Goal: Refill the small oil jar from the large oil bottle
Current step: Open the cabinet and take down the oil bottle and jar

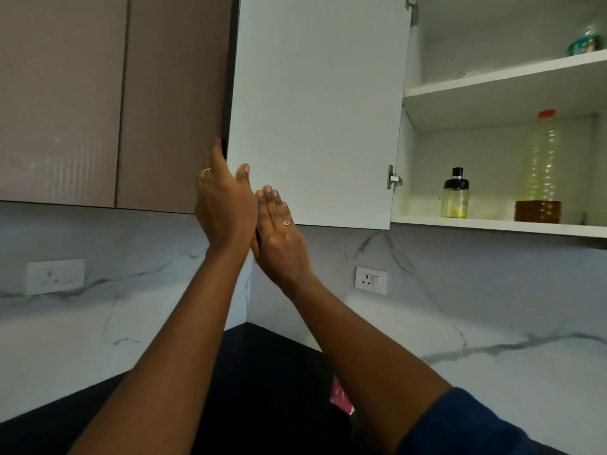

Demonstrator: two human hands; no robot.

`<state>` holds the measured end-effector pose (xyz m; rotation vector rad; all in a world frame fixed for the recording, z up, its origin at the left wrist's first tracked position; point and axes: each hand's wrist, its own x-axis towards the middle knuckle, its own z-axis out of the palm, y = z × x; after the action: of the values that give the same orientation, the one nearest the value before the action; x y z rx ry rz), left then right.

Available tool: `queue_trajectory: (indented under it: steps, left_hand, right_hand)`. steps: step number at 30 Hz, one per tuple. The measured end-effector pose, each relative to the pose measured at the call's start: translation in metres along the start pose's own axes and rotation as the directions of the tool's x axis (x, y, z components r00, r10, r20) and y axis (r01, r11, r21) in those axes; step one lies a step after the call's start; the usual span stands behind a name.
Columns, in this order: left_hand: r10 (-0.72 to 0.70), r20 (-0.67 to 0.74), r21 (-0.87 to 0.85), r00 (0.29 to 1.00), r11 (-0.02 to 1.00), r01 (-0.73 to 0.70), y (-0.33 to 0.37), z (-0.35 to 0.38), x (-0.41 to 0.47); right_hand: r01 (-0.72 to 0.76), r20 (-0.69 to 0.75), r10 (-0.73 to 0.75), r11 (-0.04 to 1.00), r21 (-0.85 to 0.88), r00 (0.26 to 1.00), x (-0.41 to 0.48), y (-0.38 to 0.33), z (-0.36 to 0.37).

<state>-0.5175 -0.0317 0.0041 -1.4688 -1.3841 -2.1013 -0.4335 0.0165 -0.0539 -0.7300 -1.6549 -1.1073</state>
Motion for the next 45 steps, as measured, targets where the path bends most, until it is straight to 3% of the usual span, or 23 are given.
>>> queue_trajectory:
  steps: [4,6,9,14,17,21,25,31,34,36,42,45]
  left_hand:
    - [0.207,-0.086,0.278,0.975,0.944,-0.176,0.013,0.015,-0.021]
    - [0.229,-0.062,0.322,0.971,0.926,-0.198,0.021,0.030,-0.033]
    - [0.234,0.031,0.223,0.972,0.946,-0.235,0.045,0.062,-0.051]
    - [0.350,0.205,0.060,0.914,0.928,-0.369,0.102,0.133,-0.076]
    - [0.370,0.267,-0.047,0.890,0.927,-0.371,0.139,0.174,-0.088]
    - [0.350,0.365,-0.178,0.862,0.936,-0.305,0.176,0.224,-0.099]
    - [0.258,0.502,-0.304,0.826,0.946,-0.111,0.201,0.262,-0.102]
    - [0.170,0.688,-0.228,0.705,0.974,-0.013,0.224,0.331,-0.089]
    - [0.162,0.735,-0.232,0.658,0.973,0.019,0.233,0.364,-0.084]
    - [0.152,0.777,-0.241,0.611,0.968,0.066,0.238,0.385,-0.083]
    - [0.138,0.908,-0.301,0.395,0.871,0.388,0.242,0.434,-0.081]
    - [0.137,0.935,-0.274,0.327,0.865,0.420,0.244,0.450,-0.084]
  right_hand:
    - [0.070,0.003,-0.070,0.997,-0.022,0.998,-0.017,0.040,-0.025]
    - [0.042,0.015,-0.041,0.997,-0.072,0.999,-0.024,0.068,-0.039]
    - [-0.037,-0.007,0.036,0.986,-0.161,0.999,-0.034,0.115,-0.059]
    - [-0.108,-0.040,0.101,0.952,-0.288,0.994,-0.045,0.193,-0.101]
    - [-0.181,-0.046,0.176,0.919,-0.349,0.983,-0.047,0.239,-0.124]
    - [-0.311,-0.049,0.319,0.862,-0.400,0.947,-0.043,0.292,-0.157]
    - [-0.532,-0.090,0.565,0.697,-0.481,0.820,-0.034,0.342,-0.185]
    - [-0.738,-0.225,0.742,0.489,-0.465,0.632,-0.030,0.412,-0.212]
    - [-0.759,-0.253,0.748,0.471,-0.449,0.613,-0.031,0.443,-0.217]
    - [-0.775,-0.252,0.768,0.448,-0.446,0.588,-0.031,0.462,-0.217]
    - [-0.906,-0.226,0.894,0.323,-0.275,0.387,-0.023,0.501,-0.211]
    - [-0.934,-0.166,0.926,0.310,-0.178,0.339,-0.024,0.519,-0.203]
